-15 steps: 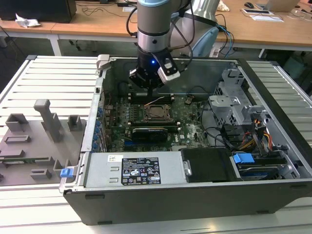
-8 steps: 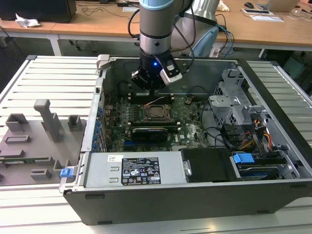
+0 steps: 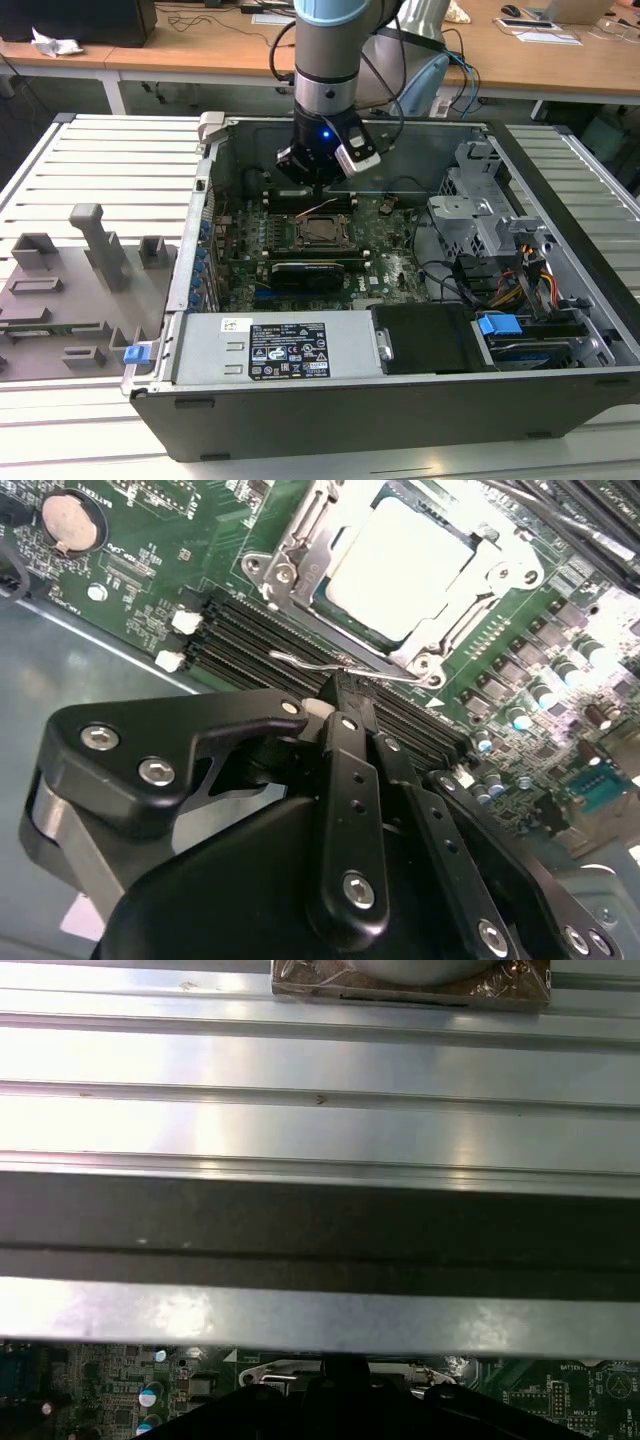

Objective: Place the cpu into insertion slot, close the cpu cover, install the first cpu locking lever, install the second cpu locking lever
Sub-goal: 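Install the first cpu locking lever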

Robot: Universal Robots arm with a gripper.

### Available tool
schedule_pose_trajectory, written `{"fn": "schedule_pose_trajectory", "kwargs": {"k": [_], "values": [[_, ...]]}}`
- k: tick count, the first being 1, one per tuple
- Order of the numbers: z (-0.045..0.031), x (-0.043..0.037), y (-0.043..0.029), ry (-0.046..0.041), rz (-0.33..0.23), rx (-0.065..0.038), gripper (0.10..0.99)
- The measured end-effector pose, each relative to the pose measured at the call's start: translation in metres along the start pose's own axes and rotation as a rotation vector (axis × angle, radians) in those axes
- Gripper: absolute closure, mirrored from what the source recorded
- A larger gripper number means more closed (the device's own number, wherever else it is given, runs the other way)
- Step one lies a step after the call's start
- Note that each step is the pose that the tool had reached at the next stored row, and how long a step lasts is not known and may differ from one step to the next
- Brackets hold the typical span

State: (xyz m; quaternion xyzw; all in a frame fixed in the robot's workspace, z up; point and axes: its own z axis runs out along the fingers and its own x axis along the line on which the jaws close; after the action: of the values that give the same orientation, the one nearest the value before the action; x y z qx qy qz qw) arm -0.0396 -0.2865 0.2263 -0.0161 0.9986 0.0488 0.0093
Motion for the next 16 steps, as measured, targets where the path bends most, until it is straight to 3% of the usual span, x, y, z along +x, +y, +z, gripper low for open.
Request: {"fn": "schedule_pose_trajectory", "kwargs": {"k": [11, 16], "values": [[0.0040, -0.0112, -0.0001, 0.0000, 0.000, 0.002, 0.980], [0.0093, -0.0168, -0.0008, 0.0000, 0.000, 0.002, 0.980]]}}
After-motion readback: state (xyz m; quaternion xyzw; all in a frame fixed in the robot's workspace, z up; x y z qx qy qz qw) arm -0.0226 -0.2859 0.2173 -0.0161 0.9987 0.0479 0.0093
